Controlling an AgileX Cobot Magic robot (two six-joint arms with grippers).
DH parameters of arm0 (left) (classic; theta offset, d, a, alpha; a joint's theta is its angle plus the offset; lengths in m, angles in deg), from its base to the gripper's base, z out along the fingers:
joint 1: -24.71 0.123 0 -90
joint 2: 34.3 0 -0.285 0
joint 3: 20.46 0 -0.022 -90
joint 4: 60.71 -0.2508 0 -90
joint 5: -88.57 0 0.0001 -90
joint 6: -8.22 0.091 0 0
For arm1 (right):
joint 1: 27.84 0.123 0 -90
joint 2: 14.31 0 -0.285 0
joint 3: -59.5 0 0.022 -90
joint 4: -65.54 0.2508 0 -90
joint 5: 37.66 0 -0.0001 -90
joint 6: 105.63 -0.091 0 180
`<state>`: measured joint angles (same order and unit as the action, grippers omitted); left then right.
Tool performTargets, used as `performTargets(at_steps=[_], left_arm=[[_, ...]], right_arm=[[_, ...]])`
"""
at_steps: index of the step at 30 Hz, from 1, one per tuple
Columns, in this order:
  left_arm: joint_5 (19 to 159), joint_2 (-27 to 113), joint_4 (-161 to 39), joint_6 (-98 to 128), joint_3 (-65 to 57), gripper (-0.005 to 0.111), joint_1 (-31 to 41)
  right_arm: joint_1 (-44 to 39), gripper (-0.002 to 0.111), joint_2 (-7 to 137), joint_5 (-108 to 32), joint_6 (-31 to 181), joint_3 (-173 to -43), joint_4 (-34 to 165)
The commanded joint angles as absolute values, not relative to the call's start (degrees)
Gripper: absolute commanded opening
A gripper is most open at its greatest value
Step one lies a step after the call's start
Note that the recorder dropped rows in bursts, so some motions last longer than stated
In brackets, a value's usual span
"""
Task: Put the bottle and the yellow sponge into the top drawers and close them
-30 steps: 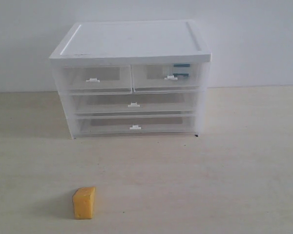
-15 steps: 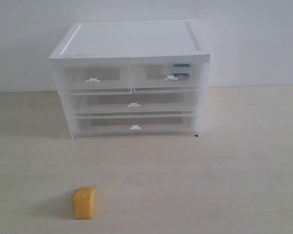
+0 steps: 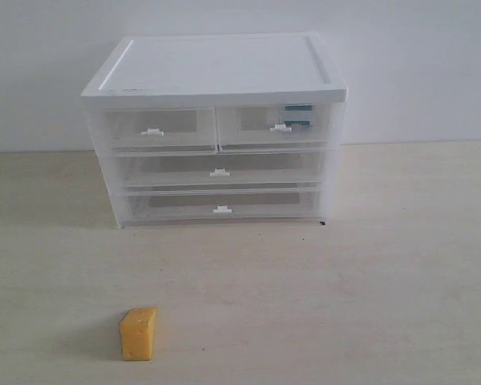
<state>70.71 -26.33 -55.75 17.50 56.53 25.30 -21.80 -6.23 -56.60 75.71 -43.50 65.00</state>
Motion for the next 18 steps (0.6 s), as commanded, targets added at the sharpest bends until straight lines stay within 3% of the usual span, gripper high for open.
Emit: performTargets(at_steps=[1, 14, 18], left_arm=[[71.0, -26.5, -55.8, 17.7, 56.8, 0.004, 25.4], [71.1, -26.5, -56.3, 18.8, 56.8, 0.004, 25.4], [77.8, -26.5, -58.6, 21.1, 56.8, 0.004, 25.4]], right_arm=[[-22.0, 0.0, -6.5, -56.1, 75.7, -43.3, 65.0], [-22.0, 0.0, -6.5, -56.1, 75.7, -43.3, 65.0], [-22.0, 0.0, -6.5, -56.1, 75.7, -43.3, 65.0]])
